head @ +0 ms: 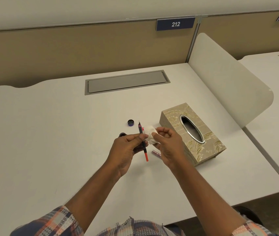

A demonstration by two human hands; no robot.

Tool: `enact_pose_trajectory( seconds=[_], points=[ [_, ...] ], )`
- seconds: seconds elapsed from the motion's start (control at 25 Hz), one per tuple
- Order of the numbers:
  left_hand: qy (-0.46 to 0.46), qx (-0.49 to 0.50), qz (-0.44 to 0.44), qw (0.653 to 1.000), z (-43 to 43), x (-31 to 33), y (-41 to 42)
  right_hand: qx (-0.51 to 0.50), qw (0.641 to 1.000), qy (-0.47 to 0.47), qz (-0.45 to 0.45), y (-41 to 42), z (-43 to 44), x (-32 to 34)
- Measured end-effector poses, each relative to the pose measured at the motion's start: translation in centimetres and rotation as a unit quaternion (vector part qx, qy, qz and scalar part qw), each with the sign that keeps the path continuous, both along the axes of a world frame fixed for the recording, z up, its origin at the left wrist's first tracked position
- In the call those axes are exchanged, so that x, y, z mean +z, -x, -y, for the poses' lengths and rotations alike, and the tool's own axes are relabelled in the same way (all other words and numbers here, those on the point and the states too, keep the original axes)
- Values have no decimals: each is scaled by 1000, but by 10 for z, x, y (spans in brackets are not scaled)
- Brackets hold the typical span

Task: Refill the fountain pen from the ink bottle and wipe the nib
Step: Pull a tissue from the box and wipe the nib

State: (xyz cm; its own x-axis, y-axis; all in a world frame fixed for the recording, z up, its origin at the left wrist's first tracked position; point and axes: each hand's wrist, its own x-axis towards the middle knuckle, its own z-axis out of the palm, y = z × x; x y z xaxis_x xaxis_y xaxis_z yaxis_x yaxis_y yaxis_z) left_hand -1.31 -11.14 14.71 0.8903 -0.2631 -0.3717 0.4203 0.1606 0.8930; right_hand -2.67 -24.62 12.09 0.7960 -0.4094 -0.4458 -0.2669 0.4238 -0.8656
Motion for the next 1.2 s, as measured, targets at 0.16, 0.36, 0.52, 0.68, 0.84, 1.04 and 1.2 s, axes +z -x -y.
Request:
enact_pose_trajectory(
  seconds=[0.16, 0.36, 0.52, 0.68, 0.84, 1.04, 1.2],
  points=[
    [-21, -17, 3, 1000, 0, 1, 2, 23, 997, 68, -25, -2, -2, -5],
    [-36, -45, 4, 998, -2, -2, 5, 29, 988, 149, -1, -1, -5, -1],
    [-66, -47, 12, 997, -4, -7, 6, 5, 993, 116, -1, -4, -6, 3],
    [-91, -47, 16, 995, -5, -13, 4, 39, 999, 24, 20, -2, -7, 6],
    [-88, -44, 10, 995, -6, -17, 3, 62, 997, -34, 33, 0, -7, 9],
    [-98, -38, 3, 994, -6, -15, 1, 80, 992, -81, 46, 1, -4, 5],
    [-93, -61, -2, 994, -8, -10, 0, 114, 985, -121, 54, 5, 1, 6]
  ],
)
